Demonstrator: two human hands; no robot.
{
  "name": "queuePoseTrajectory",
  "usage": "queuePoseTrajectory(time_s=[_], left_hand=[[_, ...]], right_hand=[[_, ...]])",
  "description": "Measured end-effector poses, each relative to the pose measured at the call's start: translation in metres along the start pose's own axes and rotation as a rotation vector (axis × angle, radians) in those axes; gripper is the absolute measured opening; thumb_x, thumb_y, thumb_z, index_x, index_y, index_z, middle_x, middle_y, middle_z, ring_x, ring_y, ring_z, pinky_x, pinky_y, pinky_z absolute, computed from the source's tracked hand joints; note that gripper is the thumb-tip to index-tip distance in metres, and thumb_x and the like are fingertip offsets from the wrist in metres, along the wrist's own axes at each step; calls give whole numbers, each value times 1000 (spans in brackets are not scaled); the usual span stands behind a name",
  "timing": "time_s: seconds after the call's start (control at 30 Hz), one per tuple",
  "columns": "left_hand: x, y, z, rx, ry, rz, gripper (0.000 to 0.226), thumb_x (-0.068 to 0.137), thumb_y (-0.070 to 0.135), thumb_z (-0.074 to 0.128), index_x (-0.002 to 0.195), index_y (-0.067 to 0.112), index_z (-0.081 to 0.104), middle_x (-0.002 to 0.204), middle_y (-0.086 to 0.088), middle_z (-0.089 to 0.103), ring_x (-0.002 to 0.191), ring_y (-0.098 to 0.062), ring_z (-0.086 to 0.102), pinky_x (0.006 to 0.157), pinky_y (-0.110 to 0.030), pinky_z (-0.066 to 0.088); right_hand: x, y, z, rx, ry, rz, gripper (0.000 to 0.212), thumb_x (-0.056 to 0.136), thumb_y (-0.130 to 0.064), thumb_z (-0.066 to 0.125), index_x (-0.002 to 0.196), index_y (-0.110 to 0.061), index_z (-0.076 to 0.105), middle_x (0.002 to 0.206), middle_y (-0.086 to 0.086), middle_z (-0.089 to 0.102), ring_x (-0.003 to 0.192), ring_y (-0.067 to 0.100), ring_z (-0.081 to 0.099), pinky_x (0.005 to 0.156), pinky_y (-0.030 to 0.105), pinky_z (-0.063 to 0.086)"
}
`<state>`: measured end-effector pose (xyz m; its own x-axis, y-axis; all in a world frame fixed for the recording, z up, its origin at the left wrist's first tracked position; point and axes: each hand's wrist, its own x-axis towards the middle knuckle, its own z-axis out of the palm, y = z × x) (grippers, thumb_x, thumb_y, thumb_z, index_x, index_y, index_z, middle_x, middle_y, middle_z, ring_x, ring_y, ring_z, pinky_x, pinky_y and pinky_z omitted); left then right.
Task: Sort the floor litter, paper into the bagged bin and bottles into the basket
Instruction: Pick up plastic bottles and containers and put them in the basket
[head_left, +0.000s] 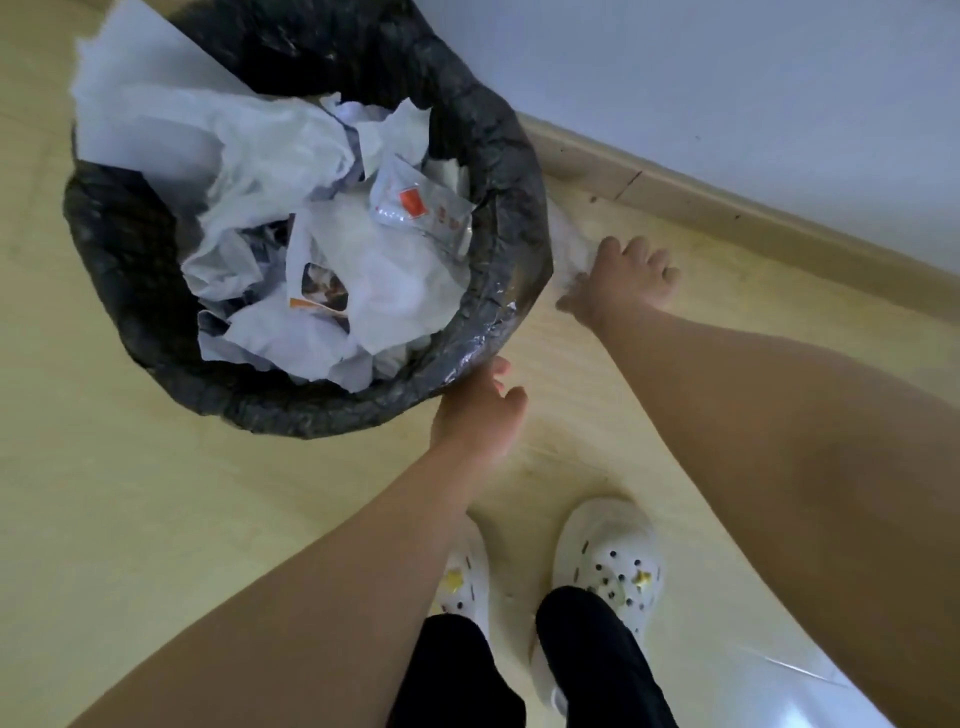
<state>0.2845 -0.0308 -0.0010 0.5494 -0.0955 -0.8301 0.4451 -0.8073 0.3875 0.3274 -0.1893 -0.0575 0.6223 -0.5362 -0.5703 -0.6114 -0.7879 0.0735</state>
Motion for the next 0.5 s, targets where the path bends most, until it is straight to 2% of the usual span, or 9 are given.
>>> queuePoseTrajectory(time_s=[0.07,0.17,0.27,0.33,0.4,0.5], left_hand=[[-15,-6,-2,17,-16,-32,32,92,23,48,124,20,50,121,-1,59,110,-21,56,91,-28,45],[-44,-9,-8,97,-49,-34,33,93,23,46,126,19,48,116,-1,60,109,-21,55,81,-24,38],[-87,0,-8,129,-111,-26,35,95,26,46,129,20,46,122,-2,57,103,-19,54,79,-24,37],[-119,14,-11,96,-116,-39,33,96,31,46,127,21,48,116,0,56,94,-18,54,76,-25,39],[-141,28,-16,-1,-85,-87,31,94,35,50,122,22,50,108,2,56,91,-19,57,77,-28,44],[-178,68,-34,-217,-31,-138,43,86,43,59,122,21,48,118,-9,59,106,-28,59,94,-41,48]], right_hand=[[-29,12,8,77,-129,89,72,76,-43,71,132,-12,38,135,11,42,127,32,37,100,38,31],[-85,32,17,415,-338,285,74,71,-43,74,127,-9,38,126,12,53,119,31,49,99,37,38],[-151,58,10,699,-460,437,68,63,-43,73,111,-12,35,115,13,57,107,32,57,94,46,46],[-192,76,-8,806,-496,467,64,58,-43,72,101,-16,32,107,9,56,104,32,58,90,48,49],[-226,88,-30,892,-510,436,61,58,-40,73,100,-18,34,99,3,52,103,31,57,89,48,49],[-269,109,-80,938,-477,354,54,64,-35,75,99,-20,36,87,-3,47,100,31,55,89,47,49]])
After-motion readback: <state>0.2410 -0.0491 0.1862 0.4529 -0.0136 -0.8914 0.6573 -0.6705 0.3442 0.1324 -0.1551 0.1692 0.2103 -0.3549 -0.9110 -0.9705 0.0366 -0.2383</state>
